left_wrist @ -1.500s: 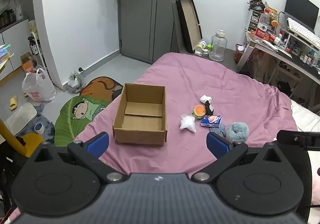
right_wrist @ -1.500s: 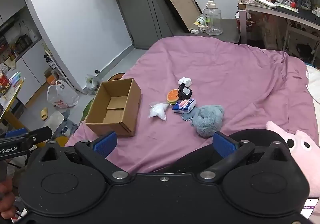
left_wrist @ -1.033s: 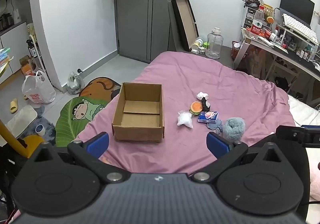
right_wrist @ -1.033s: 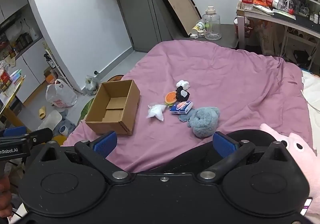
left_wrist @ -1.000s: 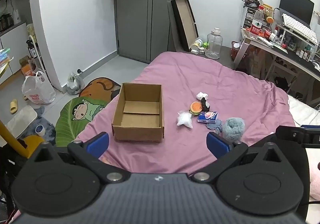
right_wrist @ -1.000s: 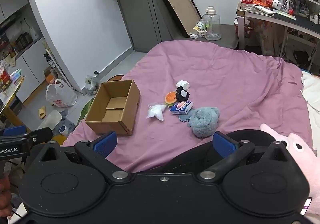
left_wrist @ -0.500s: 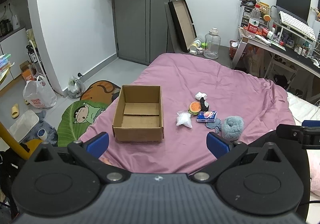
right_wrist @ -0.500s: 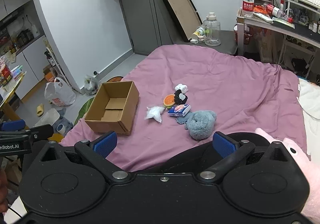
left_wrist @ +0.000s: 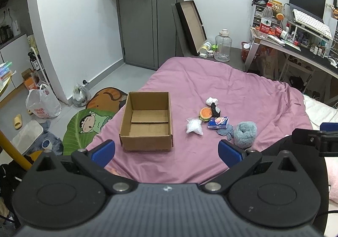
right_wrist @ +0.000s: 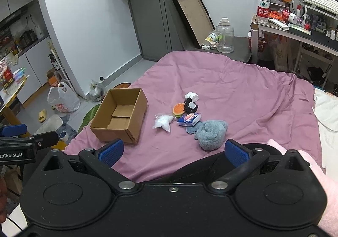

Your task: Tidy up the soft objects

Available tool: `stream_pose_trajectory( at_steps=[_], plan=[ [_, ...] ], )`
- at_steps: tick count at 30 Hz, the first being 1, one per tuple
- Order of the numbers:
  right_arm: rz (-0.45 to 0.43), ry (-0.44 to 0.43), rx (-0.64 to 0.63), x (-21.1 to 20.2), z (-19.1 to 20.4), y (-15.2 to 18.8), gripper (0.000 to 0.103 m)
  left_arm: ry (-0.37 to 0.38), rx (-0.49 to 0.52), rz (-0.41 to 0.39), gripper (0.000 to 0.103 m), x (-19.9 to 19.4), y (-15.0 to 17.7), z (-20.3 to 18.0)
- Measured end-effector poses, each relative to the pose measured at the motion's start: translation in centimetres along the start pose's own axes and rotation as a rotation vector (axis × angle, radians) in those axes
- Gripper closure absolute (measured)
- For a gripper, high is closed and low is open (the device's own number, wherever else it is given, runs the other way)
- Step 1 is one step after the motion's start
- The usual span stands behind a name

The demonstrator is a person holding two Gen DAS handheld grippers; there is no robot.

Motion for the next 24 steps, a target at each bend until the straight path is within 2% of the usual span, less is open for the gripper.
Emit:
stream_pose_trajectory(
  at_steps=[15,24],
  plan=[
    [0.006,0.035,-0.003,0.88,-0.34,0.42,0.000,-0.006,0.016,0.004,0.000,0.28,-0.06,-0.60],
    [-0.006,0.022,-0.015,0.55,-0.28,0.55,0.000,-0.011,0.010,0.008,0.000,0.58,0.34,-0.73]
  ],
)
Point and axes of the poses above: each gripper's, at about its wrist camera, not at the fingertips, and x roughly the way its jaws point, z to its left, y to its underside, the point moved 2 cm from there along x, roughly the way its jaws point, and after that the axes turned 15 degrees about x, right-handed, at the moved point
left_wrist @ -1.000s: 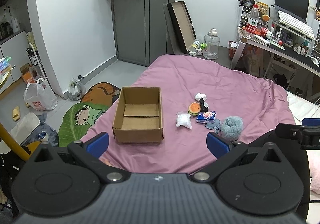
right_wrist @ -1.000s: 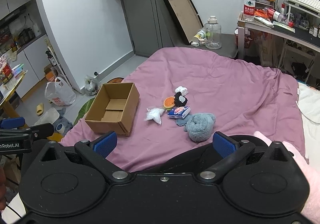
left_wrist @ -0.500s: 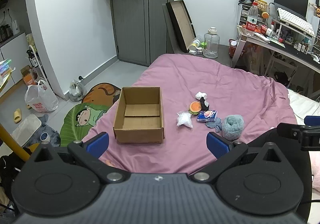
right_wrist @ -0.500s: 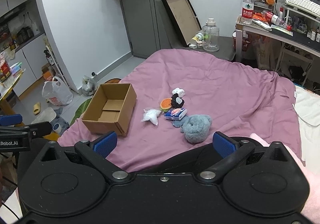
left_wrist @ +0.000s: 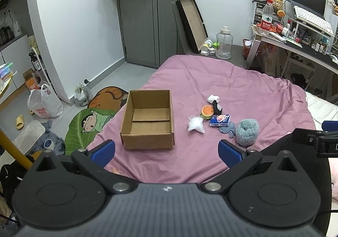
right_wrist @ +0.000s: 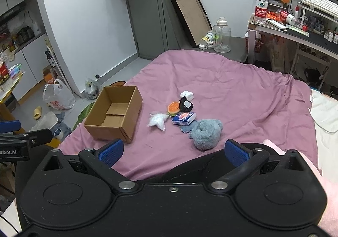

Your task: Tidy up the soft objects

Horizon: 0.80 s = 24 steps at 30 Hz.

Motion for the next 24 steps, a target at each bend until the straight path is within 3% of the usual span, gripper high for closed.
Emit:
stream_pose_trajectory(
  at_steps=[24],
  plan=[
    [0.013,-0.014,0.039,1.0,-1.1,-0.8,0.000,0.025,-0.003,0.027,0.000,2.2,-0.1,-0.7]
  ],
)
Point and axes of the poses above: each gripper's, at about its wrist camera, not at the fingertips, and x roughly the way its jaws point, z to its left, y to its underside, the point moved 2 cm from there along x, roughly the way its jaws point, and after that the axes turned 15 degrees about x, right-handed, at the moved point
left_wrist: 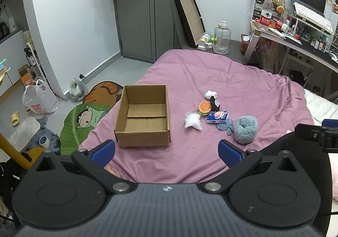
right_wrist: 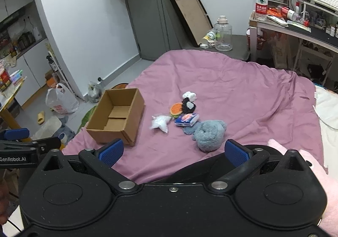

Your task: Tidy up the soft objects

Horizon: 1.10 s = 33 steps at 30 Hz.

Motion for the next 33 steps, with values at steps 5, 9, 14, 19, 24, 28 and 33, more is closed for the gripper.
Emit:
stream_pose_trajectory(
  at_steps=[5,9,14,19,24,28,33],
  plan=[
    [0.012,0.003,0.002,0.8,-0.4,-0.1,0.000,0.013,-0.013,0.005,0.000,0.9,-0.2,0.1],
    [0.021,0.012,0.024,1.6,-0.7,0.0,0.000,0.043,-0.021,0.020,0.000,1.9,-0.4,0.0],
    [0.036,0.010,0.056,2.9,-1.3,0.5,0.000,0.054,-0.012,0.034,0.000,3.5,-0.5,-0.5],
    [0.047,0.017,0.090,4.7,-2.4,0.1,0.000,0.061,-0.032,0.068,0.000,6.1,-0.9,-1.0],
    [0.058,0.022,0.111,6.6,-3.4,-0.4,0.000,0.068,-0.037,0.080,0.000,8.0,-1.6,-1.7],
    [0.073,0.033,0.121,8.3,-4.2,-0.8,0.000,0.068,-0.043,0.094,0.000,9.8,-2.3,-2.1],
    [0.086,0.029,0.151,10.1,-5.2,-1.4,0.000,0.079,-0.059,0.109,0.001,12.0,-3.1,-2.6]
  ],
)
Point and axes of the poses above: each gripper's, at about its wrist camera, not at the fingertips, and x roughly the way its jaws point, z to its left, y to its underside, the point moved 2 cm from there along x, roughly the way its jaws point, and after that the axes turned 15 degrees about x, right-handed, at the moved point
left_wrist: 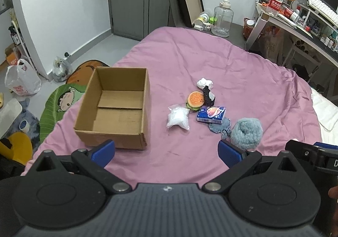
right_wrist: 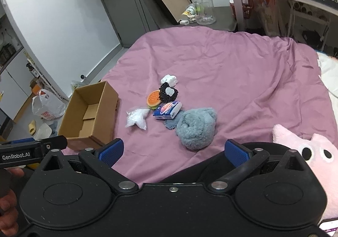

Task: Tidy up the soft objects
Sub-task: 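Lower the left gripper onto the grey fluffy plush ball and close it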

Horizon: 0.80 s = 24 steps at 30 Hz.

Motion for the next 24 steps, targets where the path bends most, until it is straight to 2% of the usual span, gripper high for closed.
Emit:
stream_pose_trajectory(
  at_steps=[8,13,17,21,24],
  plan=[
    [0.010,-0.013,0.063,2.8,-1.1,-1.7,0.001,0.024,0.009,0.029,0.003,3.7,-1.3,-1.4],
    [0.036,-0.024,0.106,4.9,-2.1,-2.6,0.013,0.044,0.015,0.043,0.005,5.8,-2.0,-2.4],
    [0.079,-0.039,0.158,6.7,-3.4,-3.5,0.023,0.069,0.011,0.059,0.014,7.6,-2.7,-3.3],
    [0.115,-0.047,0.208,8.5,-4.7,-4.3,0.033,0.106,-0.011,0.090,0.030,9.6,-3.0,-4.2],
    [0.144,-0.048,0.240,9.9,-5.4,-4.7,0.040,0.122,-0.016,0.104,0.034,11.0,-3.3,-4.8]
  ],
)
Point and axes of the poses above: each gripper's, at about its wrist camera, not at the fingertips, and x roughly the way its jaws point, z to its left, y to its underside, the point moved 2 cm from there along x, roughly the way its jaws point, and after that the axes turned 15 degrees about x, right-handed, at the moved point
